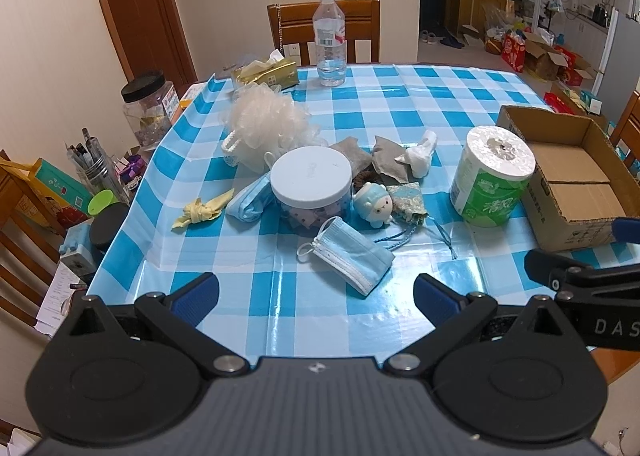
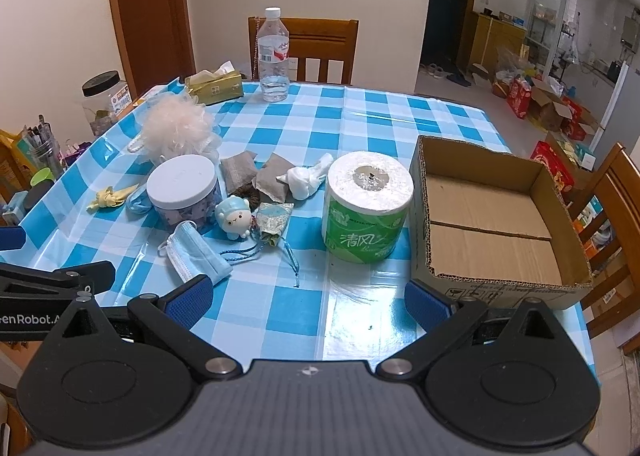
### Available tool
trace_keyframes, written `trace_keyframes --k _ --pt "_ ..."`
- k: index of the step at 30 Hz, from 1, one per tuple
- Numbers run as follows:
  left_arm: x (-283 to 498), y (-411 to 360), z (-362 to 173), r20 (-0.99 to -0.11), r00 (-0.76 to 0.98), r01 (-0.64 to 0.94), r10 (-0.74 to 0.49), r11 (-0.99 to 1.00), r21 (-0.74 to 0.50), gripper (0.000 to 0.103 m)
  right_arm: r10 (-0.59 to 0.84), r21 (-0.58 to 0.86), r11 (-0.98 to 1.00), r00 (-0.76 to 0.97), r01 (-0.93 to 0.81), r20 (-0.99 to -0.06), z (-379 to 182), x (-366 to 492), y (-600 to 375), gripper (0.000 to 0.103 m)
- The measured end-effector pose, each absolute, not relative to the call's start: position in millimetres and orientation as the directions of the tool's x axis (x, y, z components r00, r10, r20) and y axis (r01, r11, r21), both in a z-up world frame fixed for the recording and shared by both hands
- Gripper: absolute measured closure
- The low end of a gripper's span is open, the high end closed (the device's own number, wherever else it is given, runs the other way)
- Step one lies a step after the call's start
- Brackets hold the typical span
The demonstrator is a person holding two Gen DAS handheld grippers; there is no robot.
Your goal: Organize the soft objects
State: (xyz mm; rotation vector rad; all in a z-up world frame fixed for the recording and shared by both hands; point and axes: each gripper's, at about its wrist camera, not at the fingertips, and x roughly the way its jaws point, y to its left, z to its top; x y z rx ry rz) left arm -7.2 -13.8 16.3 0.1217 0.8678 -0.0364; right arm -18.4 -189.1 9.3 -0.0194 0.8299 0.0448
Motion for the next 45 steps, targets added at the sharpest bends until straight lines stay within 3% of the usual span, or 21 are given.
trace_keyframes --k 15,29,38,45 --pt "-6 -21 10 -0.749 0.662 0.099 0.016 0.989 0.109 0.001 0.095 0.012 0.992 0.696 -0.123 -0.712 9 -18 -193 0.0" --pt "12 -5 -27 -0.734 0.679 0.155 -0.028 0.982 0.106 0.001 0.158 -0.012 0.972 0.692 -0.234 -0.705 -8 -2 -171 0.0" --pt "31 28 -56 -0.767 0.629 0.191 -0.125 0.982 -0.003 0.001 0.2 -0.004 0.956 0.665 -0.293 -0.719 -27 17 -152 0.0" --pt "46 47 -75 -0.777 0.626 0.18 -0.066 0.982 0.062 0.001 0.203 -0.025 0.943 0.631 -0.333 -0.748 -52 35 -138 0.0"
